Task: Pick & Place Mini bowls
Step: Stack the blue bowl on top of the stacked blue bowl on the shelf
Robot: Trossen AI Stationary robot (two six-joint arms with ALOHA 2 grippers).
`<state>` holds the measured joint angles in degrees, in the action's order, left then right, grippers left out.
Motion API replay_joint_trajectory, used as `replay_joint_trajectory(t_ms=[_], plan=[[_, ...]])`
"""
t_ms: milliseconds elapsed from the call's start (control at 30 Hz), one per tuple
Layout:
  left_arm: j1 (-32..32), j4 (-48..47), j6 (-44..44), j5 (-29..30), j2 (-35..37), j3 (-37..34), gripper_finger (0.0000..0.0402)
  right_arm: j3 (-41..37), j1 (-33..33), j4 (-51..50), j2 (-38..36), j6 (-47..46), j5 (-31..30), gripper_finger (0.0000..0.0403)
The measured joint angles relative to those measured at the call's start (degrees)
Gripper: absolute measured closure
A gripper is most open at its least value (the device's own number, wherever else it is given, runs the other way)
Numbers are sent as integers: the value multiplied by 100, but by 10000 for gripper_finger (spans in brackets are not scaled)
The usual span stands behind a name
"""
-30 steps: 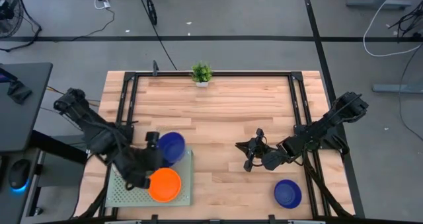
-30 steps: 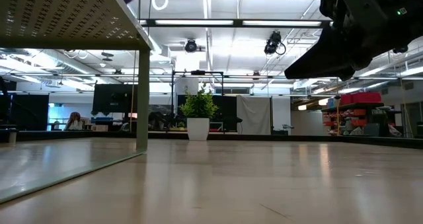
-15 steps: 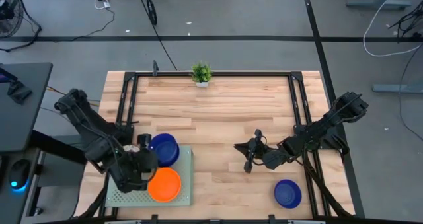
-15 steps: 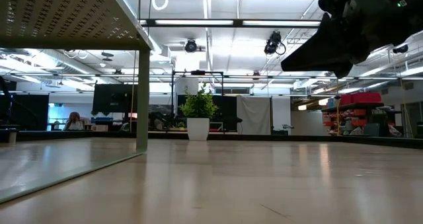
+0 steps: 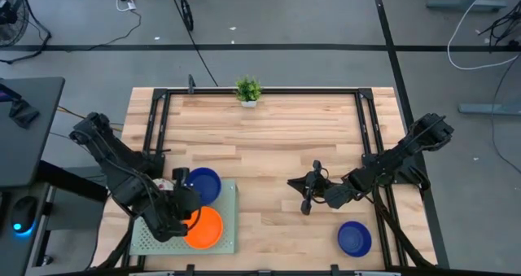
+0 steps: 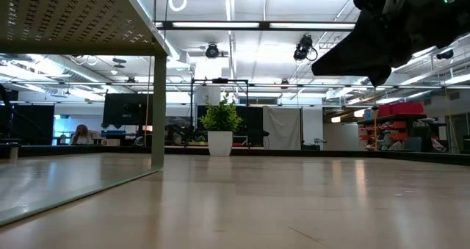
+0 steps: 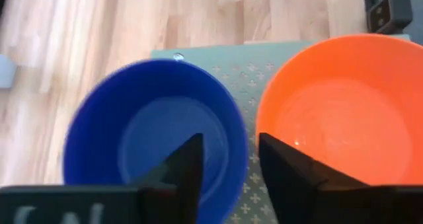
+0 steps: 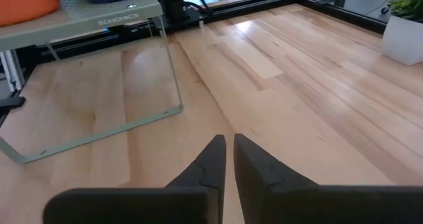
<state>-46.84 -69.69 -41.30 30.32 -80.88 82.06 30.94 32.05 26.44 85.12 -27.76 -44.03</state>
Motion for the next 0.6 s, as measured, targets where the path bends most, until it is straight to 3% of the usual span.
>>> replay_joint_trajectory(t_ms=[167,333,400,600], plan=[[37,139,157,423,5,0,203,0,56,22,0,25,11,366],[50,1360,1358,1450,2,0,209,0,312,103,-59,505,13,366],[187,1841,2023,1582,2,0,221,13,500,105,-216,584,13,366],[1394,3254,3749,-30,-78,0,273,17,1174,119,-923,727,-7,383]])
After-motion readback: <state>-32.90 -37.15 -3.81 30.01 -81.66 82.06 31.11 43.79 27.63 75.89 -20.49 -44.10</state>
